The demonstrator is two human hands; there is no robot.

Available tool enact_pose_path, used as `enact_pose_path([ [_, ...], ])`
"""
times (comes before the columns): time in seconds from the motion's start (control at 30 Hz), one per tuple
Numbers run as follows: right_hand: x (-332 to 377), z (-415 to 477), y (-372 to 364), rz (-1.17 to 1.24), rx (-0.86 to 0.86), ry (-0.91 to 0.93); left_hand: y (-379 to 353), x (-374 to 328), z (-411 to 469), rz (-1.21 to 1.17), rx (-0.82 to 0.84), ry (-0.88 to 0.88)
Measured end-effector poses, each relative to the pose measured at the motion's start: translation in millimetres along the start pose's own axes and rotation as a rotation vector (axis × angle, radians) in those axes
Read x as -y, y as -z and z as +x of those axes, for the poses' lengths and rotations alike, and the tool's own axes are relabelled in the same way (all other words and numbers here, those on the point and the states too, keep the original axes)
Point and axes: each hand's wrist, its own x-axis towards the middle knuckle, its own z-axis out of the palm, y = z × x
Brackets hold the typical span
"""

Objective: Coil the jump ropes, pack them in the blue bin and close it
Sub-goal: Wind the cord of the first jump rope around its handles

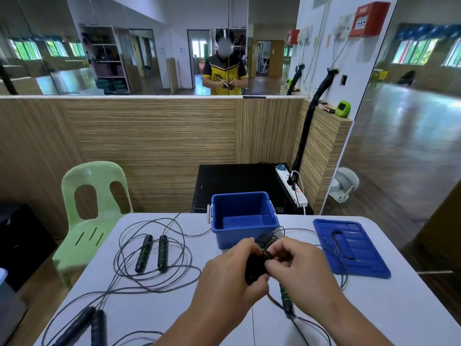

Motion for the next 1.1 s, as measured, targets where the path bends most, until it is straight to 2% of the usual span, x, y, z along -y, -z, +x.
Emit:
enact_pose_path([
  [0.13,0,3,-1,0.027,0.007,0.000,0,-2,1,-0.004,-0.024,0.014],
  [0.43,-10,12,-2,0.093,0.184,-0.144,-5,-4,-1,0.027,0.013,0.019],
  [0.53,-11,9,-4,0.049,0.210,-0.159,-8,-5,-1,0.041,0.031,0.002],
  [0.9,-14,16,6,-0.085,0.163,0.005,-2,-2,6,0.073,0.006,-0.064],
  [1.1,-12,12,8,-0.234,0.053,0.193,2,-5,8,0.059,0.000,-0.060],
])
